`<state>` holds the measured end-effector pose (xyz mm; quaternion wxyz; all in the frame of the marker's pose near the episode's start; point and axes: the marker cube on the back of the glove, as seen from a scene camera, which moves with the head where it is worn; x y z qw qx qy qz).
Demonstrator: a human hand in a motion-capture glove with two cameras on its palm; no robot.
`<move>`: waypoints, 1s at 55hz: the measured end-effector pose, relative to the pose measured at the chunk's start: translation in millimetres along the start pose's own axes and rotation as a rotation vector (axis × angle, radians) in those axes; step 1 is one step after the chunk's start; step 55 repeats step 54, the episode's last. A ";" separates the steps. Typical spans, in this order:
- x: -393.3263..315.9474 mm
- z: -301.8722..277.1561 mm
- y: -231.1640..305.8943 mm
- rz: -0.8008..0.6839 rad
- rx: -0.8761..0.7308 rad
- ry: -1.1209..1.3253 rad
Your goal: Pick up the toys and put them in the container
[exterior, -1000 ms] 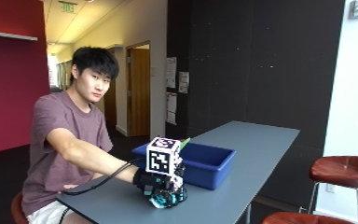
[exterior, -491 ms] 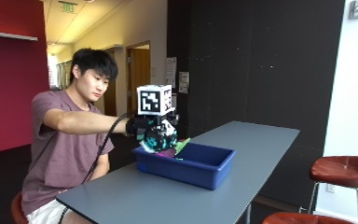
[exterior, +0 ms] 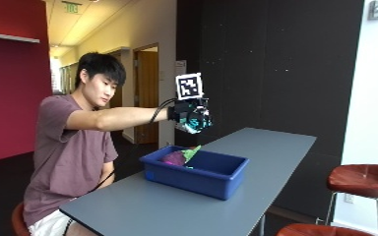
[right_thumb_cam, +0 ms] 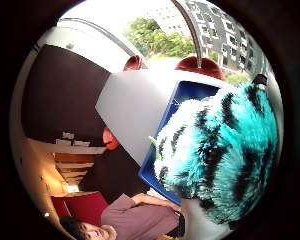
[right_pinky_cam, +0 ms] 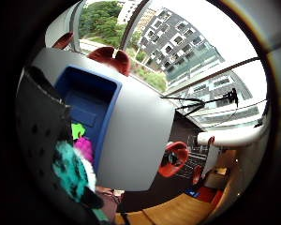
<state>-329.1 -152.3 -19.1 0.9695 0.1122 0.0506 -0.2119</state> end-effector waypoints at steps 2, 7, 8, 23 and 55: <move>-9.8 2.7 -3.1 -0.027 -0.006 -0.002; -34.1 9.6 -14.0 0.100 -0.078 -0.078; -37.2 12.6 -16.2 0.148 -0.108 -0.083; -54.2 53.0 -3.3 0.125 -0.501 0.021; -17.0 -12.9 18.5 0.098 -0.080 -0.065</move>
